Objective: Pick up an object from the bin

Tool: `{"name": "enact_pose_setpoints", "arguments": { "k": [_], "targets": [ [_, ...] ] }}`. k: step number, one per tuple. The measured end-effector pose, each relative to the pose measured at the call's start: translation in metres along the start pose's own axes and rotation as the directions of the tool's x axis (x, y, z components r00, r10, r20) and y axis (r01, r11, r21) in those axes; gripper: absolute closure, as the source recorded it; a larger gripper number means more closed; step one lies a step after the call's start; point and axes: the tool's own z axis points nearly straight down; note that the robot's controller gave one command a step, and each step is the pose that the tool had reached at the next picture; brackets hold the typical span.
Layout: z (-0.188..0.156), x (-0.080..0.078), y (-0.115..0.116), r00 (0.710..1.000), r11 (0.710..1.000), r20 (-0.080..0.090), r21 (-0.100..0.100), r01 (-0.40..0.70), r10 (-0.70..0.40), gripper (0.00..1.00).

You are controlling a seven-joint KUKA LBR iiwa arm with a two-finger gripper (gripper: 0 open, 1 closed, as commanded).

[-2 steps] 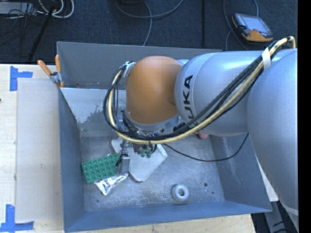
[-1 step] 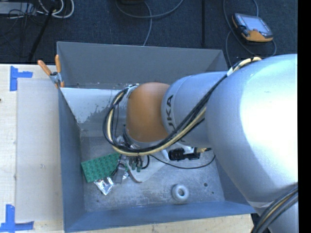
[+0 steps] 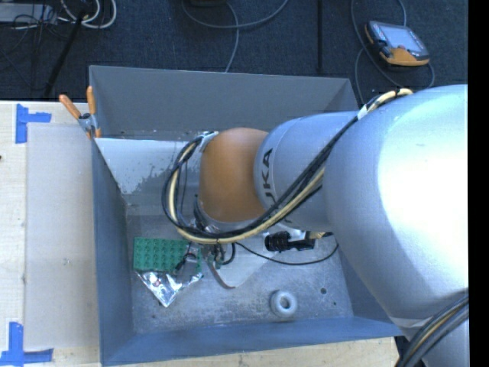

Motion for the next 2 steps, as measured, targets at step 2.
{"name": "enact_pose_setpoints", "arguments": {
  "k": [2],
  "targets": [
    [-0.186,0.021,0.027,0.874,0.874,0.002,0.002,0.485,-0.485,1.00]
  ]
}}
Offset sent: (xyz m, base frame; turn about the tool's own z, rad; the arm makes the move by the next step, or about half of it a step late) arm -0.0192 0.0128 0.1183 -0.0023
